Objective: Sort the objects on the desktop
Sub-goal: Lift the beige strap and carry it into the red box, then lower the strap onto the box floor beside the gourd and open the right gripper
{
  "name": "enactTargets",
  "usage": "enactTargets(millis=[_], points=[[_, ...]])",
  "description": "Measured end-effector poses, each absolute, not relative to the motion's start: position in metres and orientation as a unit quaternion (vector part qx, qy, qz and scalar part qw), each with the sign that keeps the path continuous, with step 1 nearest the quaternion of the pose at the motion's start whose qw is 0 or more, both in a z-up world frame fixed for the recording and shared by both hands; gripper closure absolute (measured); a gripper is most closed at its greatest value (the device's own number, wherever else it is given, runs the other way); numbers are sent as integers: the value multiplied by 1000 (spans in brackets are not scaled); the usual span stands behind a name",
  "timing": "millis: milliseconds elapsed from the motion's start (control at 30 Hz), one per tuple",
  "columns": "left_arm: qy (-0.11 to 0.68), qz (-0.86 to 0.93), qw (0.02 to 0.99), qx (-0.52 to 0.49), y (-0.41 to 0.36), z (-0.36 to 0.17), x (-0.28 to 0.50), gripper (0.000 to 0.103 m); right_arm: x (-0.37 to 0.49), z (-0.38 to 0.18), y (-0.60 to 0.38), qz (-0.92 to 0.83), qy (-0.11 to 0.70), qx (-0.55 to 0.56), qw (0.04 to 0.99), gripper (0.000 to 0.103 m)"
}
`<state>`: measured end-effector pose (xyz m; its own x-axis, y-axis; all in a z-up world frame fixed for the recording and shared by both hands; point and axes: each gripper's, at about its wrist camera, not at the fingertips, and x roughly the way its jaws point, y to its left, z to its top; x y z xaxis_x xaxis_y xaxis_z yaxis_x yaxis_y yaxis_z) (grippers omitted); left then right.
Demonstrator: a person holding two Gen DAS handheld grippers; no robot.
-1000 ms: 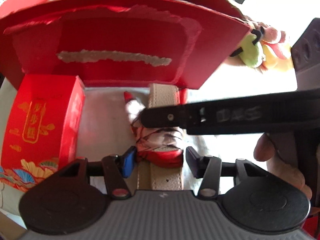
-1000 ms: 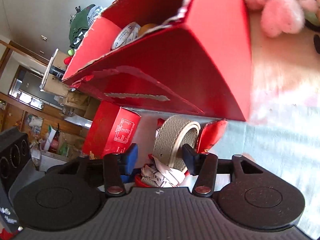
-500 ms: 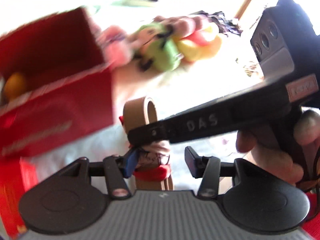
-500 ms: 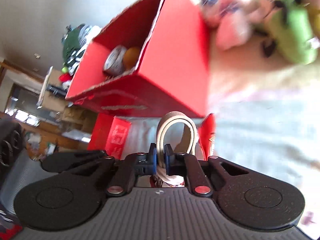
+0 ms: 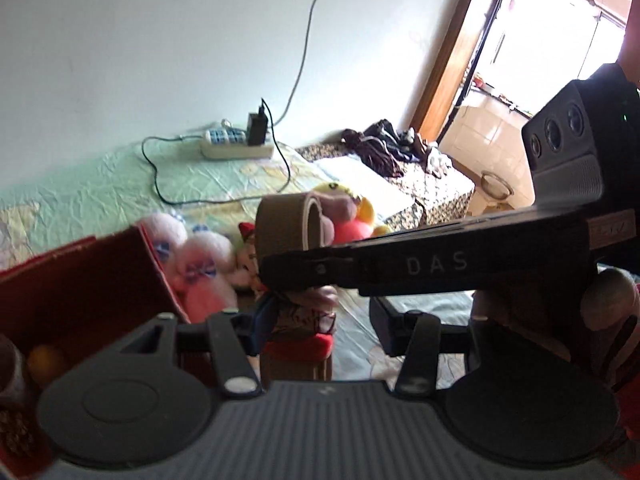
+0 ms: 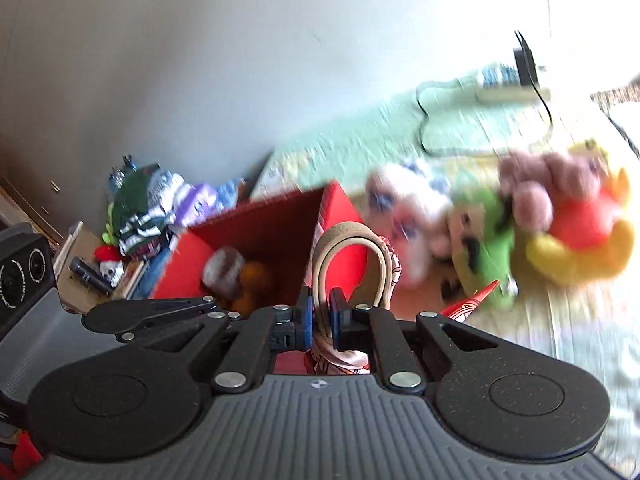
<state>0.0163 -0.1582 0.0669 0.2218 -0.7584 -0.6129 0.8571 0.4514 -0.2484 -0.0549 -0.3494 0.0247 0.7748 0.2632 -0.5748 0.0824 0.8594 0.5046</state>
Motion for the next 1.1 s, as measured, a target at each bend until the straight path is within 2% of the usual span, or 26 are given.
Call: enactTargets(millis=[133, 267, 633, 800, 1033, 1100], points=[[328, -496, 801, 64, -134, 81, 42, 53, -27, 48, -342, 75, 299, 244, 920, 92], [345, -463, 814, 57, -117, 68, 76, 53, 14, 53, -321, 107, 303, 227, 919, 92], [466, -386, 794, 60, -81, -21, 146, 53, 114, -7, -251, 147, 451, 174, 863, 93], [513, -354, 778, 81, -78, -49, 164, 53, 145, -41, -237, 152, 517, 187, 821, 94], [554, -330, 760, 86, -79, -61, 176, 50, 171, -53, -233, 151, 535, 164, 815, 93], [565, -328, 753, 81, -79, -66, 179, 50, 174, -58, -235, 141, 537, 158, 816, 89]])
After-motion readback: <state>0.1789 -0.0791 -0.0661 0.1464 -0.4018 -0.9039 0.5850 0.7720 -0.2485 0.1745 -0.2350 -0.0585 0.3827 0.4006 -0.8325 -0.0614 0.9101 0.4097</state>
